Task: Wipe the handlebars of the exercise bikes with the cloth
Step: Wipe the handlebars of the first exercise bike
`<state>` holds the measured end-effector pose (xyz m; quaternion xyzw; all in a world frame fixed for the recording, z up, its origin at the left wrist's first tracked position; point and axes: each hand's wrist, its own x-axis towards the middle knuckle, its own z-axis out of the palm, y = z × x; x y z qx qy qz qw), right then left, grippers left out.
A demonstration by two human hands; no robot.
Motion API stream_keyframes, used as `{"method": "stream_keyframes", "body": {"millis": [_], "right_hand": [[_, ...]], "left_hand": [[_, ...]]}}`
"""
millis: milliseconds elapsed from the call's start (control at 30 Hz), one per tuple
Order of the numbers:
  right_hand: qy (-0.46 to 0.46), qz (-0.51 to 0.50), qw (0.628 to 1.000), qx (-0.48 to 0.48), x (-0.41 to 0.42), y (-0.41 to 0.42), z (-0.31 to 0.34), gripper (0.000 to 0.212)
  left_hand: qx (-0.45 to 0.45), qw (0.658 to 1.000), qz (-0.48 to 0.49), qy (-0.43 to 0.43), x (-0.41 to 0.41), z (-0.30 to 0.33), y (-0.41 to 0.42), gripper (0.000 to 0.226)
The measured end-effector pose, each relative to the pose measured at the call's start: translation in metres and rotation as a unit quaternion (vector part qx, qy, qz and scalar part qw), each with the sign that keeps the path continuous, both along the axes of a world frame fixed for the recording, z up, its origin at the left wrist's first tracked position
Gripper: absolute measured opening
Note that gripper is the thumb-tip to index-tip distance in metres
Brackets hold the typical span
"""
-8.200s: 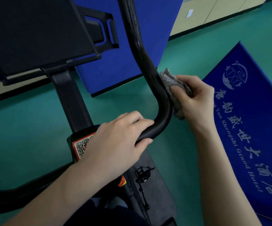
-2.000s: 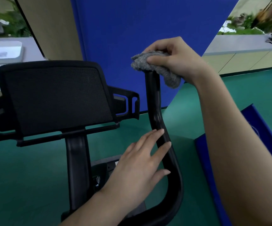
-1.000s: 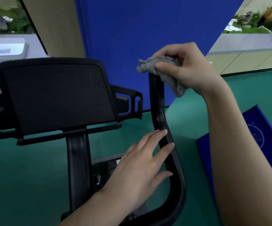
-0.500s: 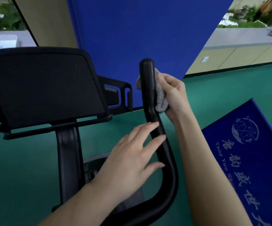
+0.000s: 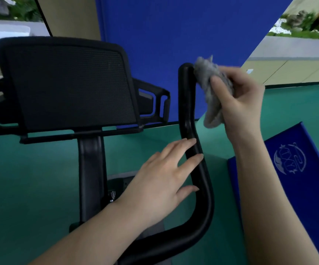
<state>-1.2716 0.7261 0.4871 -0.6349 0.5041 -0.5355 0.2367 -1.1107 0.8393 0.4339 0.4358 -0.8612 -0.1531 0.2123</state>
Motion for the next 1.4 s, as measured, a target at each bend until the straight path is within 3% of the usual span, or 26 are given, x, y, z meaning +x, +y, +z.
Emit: {"method": "stream_keyframes", "body": {"millis": [133,433,667,1167,1400], "right_hand": [[0.119,-0.005,0.991,-0.061,0.024,-0.012,0.010,0.016],[0.269,0.068,0.960,0.029,0.003,0.035,-0.003,0.014],[0.266,0.030,0.958,-0.102,0.037,-0.004,0.034,0.021],[0.378,0.080,0.919,-0.082,0.039,0.008,0.011,0.011],[0.424,0.154,0.892,-0.034,0.037,0.038,-0.004,0.005]], "left_hand": [[0.012,1.000,-0.006,0.000,0.002,0.001,0.001,0.060],[0.007,1.000,-0.012,-0.003,0.000,0.009,0.016,0.060],[0.037,0.999,-0.018,-0.009,0.000,0.005,0.015,0.058],[0.023,0.999,-0.023,0.042,0.001,-0.004,0.012,0.053],[0.003,0.999,-0.023,0.041,0.005,-0.002,0.012,0.050]]}}
